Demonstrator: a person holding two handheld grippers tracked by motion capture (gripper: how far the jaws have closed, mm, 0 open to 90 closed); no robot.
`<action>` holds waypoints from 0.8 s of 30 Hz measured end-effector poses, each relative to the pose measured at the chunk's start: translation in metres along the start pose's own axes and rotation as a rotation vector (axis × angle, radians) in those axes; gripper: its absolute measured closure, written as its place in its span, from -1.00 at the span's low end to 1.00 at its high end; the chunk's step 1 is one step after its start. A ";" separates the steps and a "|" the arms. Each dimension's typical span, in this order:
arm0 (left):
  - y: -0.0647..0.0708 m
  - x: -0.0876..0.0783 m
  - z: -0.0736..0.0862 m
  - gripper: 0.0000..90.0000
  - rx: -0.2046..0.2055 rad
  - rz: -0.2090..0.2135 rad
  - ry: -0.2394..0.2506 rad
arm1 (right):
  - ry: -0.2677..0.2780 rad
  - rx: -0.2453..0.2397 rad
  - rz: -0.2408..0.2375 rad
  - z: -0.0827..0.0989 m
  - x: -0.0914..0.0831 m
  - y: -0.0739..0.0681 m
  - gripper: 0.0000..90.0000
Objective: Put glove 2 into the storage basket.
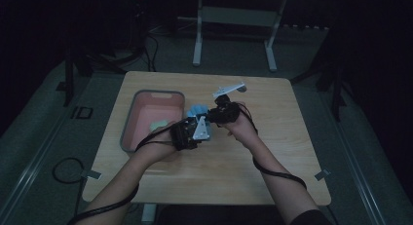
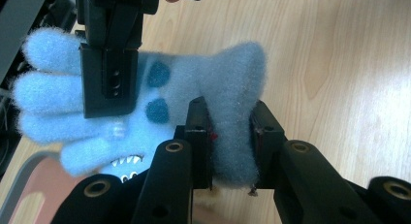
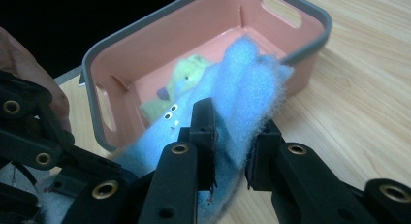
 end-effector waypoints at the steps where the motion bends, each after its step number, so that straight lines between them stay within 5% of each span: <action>1: -0.001 -0.001 0.003 0.67 -0.004 -0.003 -0.001 | -0.002 -0.004 0.001 -0.002 0.002 -0.001 0.71; 24: -0.019 -0.033 0.061 0.67 -0.061 -0.036 -0.085 | -0.033 -0.055 -0.068 -0.040 0.069 -0.029 0.71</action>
Point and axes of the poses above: each handheld gripper's, and its own axes: x roughly forward along the jaws, z roughly out of its underside, y roughly to its right, the point moved 4 cm from there along x, roughly forward along the jaws, and after that the axes turned 7 degrees about -z, right-handed, at the moved point
